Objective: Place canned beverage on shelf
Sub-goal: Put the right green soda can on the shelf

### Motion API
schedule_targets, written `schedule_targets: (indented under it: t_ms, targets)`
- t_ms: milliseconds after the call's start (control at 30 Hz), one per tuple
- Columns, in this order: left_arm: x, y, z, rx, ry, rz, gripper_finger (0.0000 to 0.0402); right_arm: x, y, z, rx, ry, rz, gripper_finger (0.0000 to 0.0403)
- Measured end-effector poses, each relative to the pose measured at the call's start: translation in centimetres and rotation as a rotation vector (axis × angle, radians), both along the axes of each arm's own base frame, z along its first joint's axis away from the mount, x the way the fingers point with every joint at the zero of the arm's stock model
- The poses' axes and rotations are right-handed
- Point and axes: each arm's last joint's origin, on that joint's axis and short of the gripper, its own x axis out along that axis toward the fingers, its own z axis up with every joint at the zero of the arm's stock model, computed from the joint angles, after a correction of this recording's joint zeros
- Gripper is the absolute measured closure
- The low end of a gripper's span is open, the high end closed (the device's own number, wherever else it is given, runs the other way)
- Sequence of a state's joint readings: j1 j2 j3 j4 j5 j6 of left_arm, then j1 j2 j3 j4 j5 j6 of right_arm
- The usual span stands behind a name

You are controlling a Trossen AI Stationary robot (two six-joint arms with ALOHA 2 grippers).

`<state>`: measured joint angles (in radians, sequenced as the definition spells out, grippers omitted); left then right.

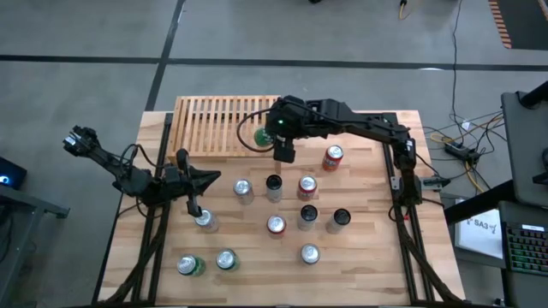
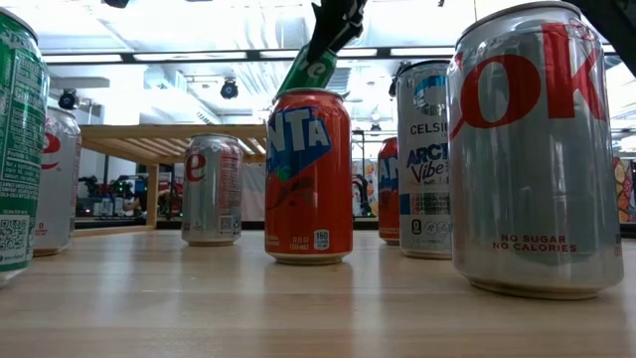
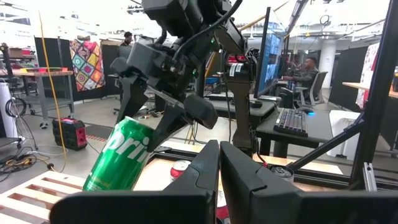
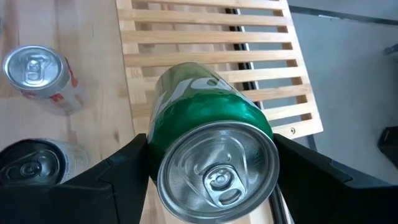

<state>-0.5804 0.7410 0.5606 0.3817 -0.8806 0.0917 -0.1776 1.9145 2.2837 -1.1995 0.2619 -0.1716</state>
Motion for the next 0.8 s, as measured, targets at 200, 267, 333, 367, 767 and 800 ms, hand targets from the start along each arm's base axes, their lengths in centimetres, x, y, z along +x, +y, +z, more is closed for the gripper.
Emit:
schedule_targets:
  t_ms: [200, 267, 333, 367, 767, 800]
  targets:
    - [0.3, -0.2, -0.3, 0.014, 0.017, 0.0, 0.0401, 0.6, -0.4, -0.9, 0.006, 0.021, -0.011, 0.0127]
    - [0.5, -0.3, -0.4, 0.019, 0.028, 0.0, 0.0401, 0.9, -0.6, -1.2, 0.001, 0.019, -0.017, 0.0127]
    - [0.8, -0.5, -0.7, 0.025, 0.038, 0.0, 0.0401, 1.0, -0.7, -1.3, 0.005, 0.025, -0.017, 0.0127]
    - [1.0, -0.6, -0.8, 0.031, 0.046, 0.0, 0.0401, 1.0, -0.7, -1.4, 0.004, 0.027, -0.018, 0.0127]
    - [2.6, -1.5, -1.8, 0.064, 0.099, 0.008, 0.0401, 1.1, -1.0, -1.5, 0.003, 0.029, -0.018, 0.0127]
    - [2.6, -1.6, -1.7, 0.063, 0.097, 0.008, 0.0401, 1.1, -1.0, -1.5, 0.003, 0.029, -0.018, 0.0127]
